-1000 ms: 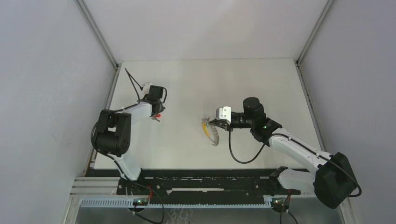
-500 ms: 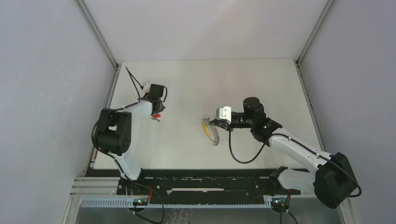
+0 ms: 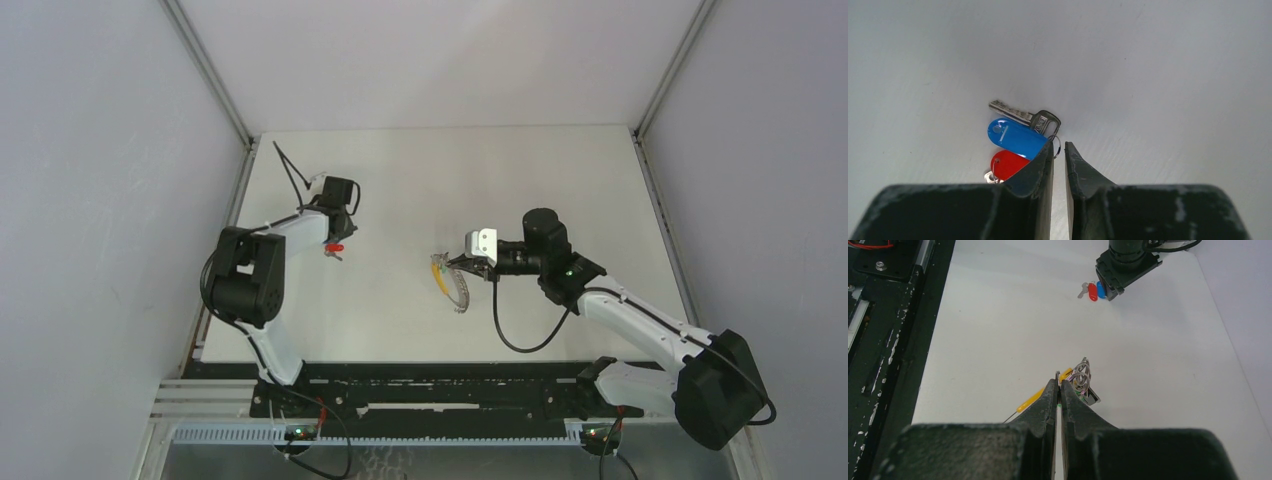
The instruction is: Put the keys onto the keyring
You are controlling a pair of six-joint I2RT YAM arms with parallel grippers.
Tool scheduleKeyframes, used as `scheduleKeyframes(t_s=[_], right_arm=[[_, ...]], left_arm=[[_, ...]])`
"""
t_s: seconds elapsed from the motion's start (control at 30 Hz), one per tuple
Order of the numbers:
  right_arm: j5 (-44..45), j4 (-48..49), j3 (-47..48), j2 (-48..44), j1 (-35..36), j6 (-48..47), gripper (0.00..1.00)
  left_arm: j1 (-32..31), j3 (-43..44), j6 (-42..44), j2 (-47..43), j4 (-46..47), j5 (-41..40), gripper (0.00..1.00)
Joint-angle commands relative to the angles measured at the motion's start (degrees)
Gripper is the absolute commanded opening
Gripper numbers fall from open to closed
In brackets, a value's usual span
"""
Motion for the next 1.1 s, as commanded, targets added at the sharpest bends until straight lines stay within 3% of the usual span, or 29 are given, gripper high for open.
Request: scheduleKeyframes(t_s=[0.0,0.33,0.67,1.07], right_arm=[[-1.2,3.0,0.1,-1.7,-0.1,0.5,0.00],[-1.3,3.1,0.2,-2.1,-0.1,0.4,0.00],[-0.9,3.4,-0.1,-2.9,-0.1,0.3,0.00],[0.0,2.4,-0.1,-4.3,0.1,0.0,0.00]], left_arm=[[-0.2,2.5,-0.7,-0.5,0.5,-0.1,0.18],[-0.2,3.8,-0.5,0.6,-1.4,0.9,0.18],[-0.4,3.1,-0.3,1.3,-0.6,7.7,0.02],[-8.0,-1.7,-0.2,-5.3,1.8,17.5,0.00]])
